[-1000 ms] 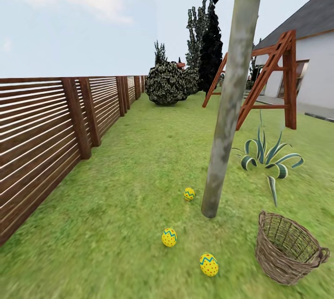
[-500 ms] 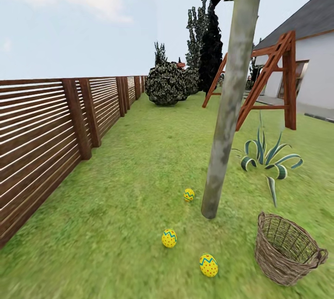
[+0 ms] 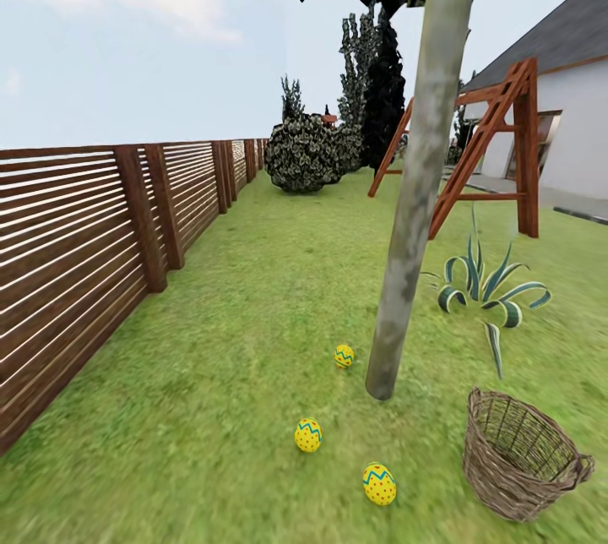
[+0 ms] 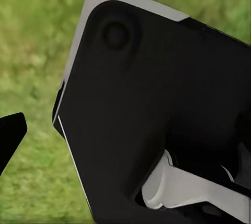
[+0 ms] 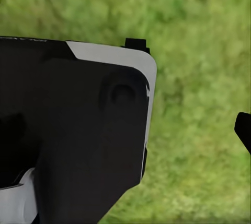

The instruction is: Take the three Easter eggs out of the wicker basket on the lawn in the garden, then place them on the lawn next to a single tree (choose any tree) so that all three eggs are next to the same tree and none are left in the basket.

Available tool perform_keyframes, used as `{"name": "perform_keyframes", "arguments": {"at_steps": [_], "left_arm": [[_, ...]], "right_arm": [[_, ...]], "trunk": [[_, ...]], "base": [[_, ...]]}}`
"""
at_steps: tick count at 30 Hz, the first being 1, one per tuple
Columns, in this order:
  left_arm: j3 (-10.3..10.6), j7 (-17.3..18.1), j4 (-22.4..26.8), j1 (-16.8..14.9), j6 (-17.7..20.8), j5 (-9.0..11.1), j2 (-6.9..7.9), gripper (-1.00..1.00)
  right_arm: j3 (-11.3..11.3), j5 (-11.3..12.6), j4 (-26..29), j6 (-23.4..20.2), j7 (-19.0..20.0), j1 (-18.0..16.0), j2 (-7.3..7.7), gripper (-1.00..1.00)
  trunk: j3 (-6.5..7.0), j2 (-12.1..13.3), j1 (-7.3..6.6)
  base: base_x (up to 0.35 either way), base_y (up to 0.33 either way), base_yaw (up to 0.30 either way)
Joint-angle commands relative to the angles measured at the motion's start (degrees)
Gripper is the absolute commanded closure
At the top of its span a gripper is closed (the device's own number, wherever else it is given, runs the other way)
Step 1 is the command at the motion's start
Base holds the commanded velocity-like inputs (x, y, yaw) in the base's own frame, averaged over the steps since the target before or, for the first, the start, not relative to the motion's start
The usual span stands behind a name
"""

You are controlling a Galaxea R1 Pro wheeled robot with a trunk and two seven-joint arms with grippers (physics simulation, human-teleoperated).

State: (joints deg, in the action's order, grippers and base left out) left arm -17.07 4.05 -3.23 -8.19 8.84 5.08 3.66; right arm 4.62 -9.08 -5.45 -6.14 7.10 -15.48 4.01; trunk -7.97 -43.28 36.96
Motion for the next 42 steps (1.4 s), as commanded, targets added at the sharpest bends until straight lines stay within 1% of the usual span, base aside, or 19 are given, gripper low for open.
{"name": "perform_keyframes", "arguments": {"at_steps": [1, 42], "left_arm": [[-0.05, 0.17, -0.11, -0.07, 0.11, 0.54, 0.00, -1.00], [0.02, 0.17, -0.11, -0.07, 0.04, 0.47, -0.41, -1.00]], "right_arm": [[0.48, -0.58, -0.08, -0.10, 0.11, -0.07, 0.03, -1.00], [0.48, -0.59, -0.08, -0.10, 0.11, -0.07, -0.14, -1.00]], "trunk": [[0.18, 0.35, -0.21], [11.38, 16.79, -9.22]], "base": [[0.000, 0.000, 0.000], [0.000, 0.000, 0.000]]}}
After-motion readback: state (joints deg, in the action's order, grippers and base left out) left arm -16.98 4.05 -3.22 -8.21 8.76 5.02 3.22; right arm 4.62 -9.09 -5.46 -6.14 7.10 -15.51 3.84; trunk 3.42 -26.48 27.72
